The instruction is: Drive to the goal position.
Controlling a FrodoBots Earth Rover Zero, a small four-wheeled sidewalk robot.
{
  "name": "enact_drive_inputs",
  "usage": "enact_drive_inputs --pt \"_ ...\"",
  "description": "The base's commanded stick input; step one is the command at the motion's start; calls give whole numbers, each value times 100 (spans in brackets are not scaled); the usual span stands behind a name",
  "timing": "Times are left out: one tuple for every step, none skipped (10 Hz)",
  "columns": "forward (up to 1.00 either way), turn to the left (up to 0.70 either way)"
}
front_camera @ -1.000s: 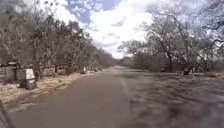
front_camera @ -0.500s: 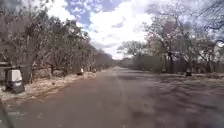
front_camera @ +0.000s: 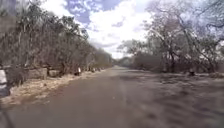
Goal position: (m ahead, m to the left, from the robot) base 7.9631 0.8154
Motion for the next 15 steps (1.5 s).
enact_drive_inputs --pt "70 0" --pt "70 0" --pt "70 0" --pt "70 0" --pt "70 0" --pt "70 0" --pt "70 0" --pt "70 0" --pt "70 0" --pt "70 0" --pt "70 0" --pt "70 0" --pt "70 0" --pt "70 0" --pt "70 0"
